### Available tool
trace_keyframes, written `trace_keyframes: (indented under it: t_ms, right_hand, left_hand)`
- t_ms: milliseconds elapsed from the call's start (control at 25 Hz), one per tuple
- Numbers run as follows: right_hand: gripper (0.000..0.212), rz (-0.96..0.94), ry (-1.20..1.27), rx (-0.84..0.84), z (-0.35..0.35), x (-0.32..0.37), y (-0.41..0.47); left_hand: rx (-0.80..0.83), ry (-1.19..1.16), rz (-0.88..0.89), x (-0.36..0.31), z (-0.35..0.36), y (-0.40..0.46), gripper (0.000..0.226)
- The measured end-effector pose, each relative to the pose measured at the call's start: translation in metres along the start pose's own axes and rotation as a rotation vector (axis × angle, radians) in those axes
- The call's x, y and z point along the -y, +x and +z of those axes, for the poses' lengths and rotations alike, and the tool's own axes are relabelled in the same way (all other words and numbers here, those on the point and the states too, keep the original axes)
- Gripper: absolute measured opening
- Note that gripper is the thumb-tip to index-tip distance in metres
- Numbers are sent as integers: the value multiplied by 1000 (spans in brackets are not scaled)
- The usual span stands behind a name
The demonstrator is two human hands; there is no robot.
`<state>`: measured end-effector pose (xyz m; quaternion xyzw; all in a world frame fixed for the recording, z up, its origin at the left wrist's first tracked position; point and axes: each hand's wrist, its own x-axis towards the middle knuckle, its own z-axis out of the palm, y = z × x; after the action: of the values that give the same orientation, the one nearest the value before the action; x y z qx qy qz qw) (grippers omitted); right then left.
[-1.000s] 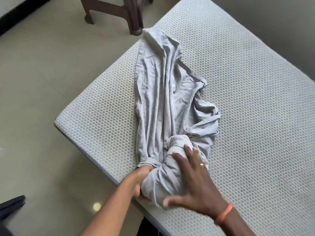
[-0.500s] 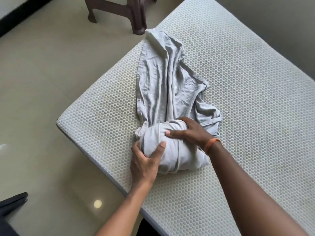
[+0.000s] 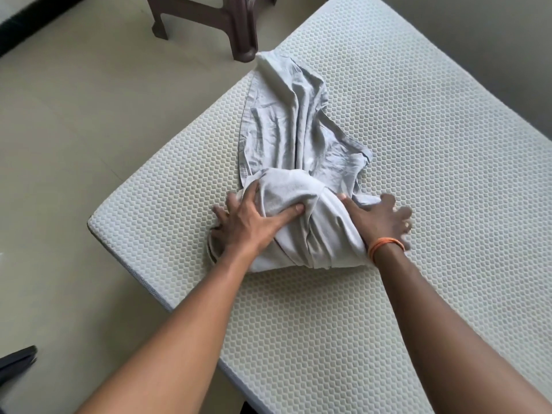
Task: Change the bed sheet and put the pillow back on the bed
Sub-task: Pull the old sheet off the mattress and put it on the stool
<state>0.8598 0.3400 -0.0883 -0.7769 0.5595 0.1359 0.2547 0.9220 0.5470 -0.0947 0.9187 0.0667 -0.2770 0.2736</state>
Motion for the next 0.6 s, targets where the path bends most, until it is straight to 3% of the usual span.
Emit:
trace_keyframes:
  t_ms: [80,120,200,240,280,440,520,600]
  right_hand:
    - [118,178,231,186,5,-11,-3]
    - [113,210,386,280,6,-13,-7]
    - [72,146,616,398,-3,-16,-4]
    - [56,111,653,450,-13,-16,-2]
    - [54,65,629,479,-23,-15,0]
    - [63,-80,417,444,-51,-18,-6]
    - [63,-75,503,472,-54,-19,-17]
    - [60,-181,686,621,-51,-12,-40]
  left_hand:
    - [67,-193,-50,-9,0,3,123]
    - [94,-329,-55,-9,3,3,114]
    - [145,-533,-110,-3,4,3,96]
    - [197,-605,-163,3,6,2,91]
    - [288,-667,-232,9,8,-3,84]
    - [838,-727,-535,16,15,-37,59]
    - [926,-731,-633,19,25,-45,57]
    - [932,-809,-707,17,26,-47,56]
